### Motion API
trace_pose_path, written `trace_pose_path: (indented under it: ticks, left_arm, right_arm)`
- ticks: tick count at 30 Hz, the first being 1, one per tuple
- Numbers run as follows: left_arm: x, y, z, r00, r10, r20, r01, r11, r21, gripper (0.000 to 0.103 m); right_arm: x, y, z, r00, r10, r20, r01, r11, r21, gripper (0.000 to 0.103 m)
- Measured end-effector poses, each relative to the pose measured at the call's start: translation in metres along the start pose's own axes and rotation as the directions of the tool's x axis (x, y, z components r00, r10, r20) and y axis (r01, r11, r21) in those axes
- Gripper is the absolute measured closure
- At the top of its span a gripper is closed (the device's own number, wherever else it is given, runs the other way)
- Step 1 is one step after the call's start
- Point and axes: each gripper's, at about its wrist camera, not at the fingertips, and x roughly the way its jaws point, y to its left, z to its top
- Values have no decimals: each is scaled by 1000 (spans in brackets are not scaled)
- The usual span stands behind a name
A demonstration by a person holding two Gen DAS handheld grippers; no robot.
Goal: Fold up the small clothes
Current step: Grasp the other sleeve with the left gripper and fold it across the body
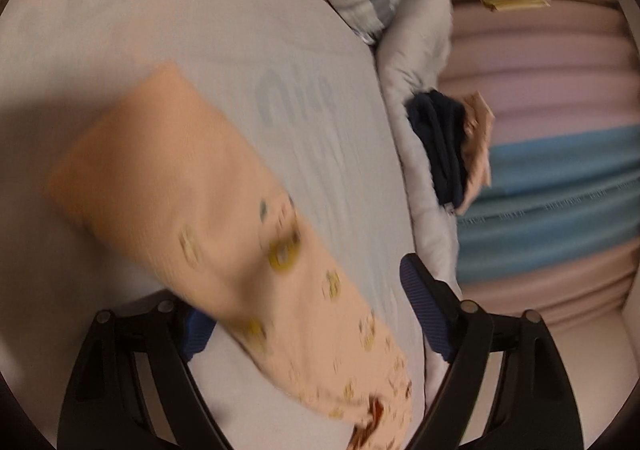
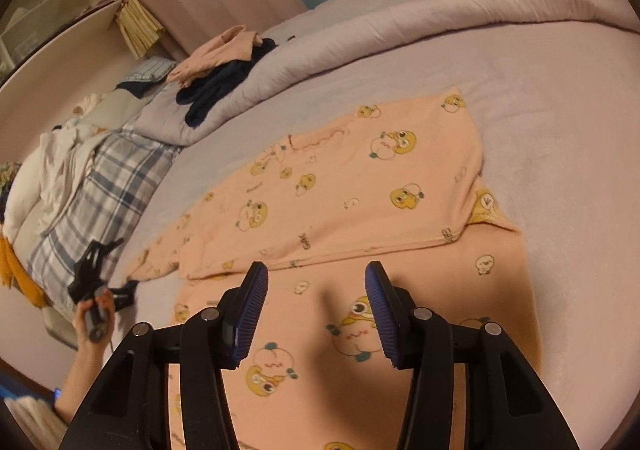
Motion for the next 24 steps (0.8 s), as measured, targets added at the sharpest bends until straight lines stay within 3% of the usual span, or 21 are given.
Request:
trace_pose_path:
  ticks: [3, 5, 7, 12, 17, 22, 24]
  left_arm:
    - [-1, -2, 8, 998, 61, 23, -60, 998, -18, 45]
    - [3, 3, 9, 992, 119, 30, -119, 993, -4, 82]
    - [2, 7, 7, 985, 168, 31, -168, 986, 4, 99]
    - [-5, 3, 1, 972, 233, 41, -236, 968, 89, 99]
    - [-16, -36, -15, 975, 213, 68, -223, 947, 232, 100]
    - [-19, -101, -51, 980, 179, 81, -196, 873, 446, 100]
    - [-14, -135, -79, 985, 161, 63, -169, 814, 556, 100]
  right_arm:
    - [3, 6, -1, 1000, -8, -2, 8, 1000, -21, 53]
    - [5, 9, -4, 1000, -16, -6, 16, 999, -42, 53]
    - [7, 11, -7, 1000, -16, -16, 15, 999, -52, 53]
    - [9, 16, -11, 999, -16, -30, 14, 997, -72, 53]
    - [3, 17, -17, 1000, -15, -26, 13, 997, -82, 53]
    - [-9, 10, -18, 1000, -9, -4, 8, 998, -67, 53]
    - [-14, 7, -19, 1000, -5, 6, 5, 998, -61, 53]
